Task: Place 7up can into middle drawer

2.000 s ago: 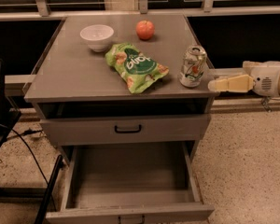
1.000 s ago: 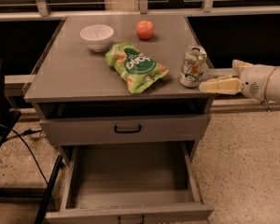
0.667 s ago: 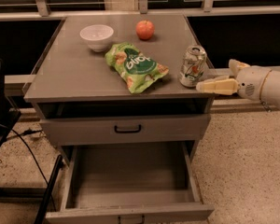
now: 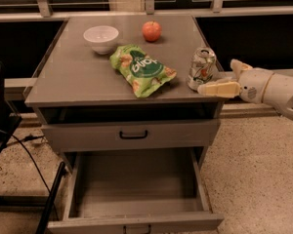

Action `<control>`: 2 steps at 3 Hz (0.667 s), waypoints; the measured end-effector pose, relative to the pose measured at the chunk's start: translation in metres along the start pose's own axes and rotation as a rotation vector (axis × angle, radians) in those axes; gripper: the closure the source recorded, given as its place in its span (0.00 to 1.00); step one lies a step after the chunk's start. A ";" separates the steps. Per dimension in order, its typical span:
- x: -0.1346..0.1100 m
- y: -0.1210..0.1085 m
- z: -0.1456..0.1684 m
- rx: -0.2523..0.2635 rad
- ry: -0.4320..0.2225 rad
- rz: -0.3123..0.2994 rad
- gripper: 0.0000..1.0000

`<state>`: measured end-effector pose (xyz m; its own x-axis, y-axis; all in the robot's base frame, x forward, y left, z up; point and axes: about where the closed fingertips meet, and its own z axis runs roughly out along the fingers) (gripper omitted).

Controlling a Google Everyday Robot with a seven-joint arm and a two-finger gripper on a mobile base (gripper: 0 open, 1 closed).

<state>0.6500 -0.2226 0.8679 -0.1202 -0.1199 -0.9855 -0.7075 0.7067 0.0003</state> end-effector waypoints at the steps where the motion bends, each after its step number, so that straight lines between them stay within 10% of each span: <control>1: -0.007 0.007 0.010 -0.018 -0.001 -0.026 0.00; 2: -0.015 0.015 0.018 -0.032 0.006 -0.048 0.00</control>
Offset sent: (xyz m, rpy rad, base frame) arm 0.0033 0.0335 0.0216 -0.0588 -0.0374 0.0496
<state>0.6536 -0.1973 0.8797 -0.0895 -0.1573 -0.9835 -0.7345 0.6773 -0.0415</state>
